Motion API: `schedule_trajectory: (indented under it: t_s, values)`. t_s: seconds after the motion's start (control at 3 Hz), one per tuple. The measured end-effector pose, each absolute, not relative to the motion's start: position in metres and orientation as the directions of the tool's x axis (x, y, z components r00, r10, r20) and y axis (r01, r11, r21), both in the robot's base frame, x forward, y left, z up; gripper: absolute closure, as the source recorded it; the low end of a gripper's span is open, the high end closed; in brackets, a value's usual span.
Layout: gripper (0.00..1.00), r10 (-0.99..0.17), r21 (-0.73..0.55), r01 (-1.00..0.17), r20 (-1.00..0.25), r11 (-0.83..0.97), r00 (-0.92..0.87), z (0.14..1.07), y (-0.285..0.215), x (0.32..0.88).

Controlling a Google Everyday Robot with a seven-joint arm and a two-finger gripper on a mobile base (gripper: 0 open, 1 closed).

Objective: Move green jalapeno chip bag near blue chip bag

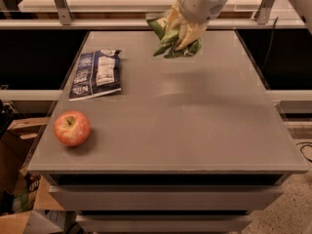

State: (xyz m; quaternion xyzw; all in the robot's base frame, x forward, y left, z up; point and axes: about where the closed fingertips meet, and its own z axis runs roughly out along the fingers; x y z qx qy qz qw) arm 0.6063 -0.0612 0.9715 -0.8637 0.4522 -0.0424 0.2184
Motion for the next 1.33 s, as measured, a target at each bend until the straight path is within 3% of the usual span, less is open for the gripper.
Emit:
schedule_trajectory:
  t_s: [1.0, 1.33]
  values:
    - [1.0, -0.71, -0.34, -0.728, -0.2, -0.595, 0.675, 0.926, 0.016, 0.592]
    - [0.83, -0.729, -0.312, -0.749, -0.202, -0.585, 0.654, 0.908, 0.027, 0.603]
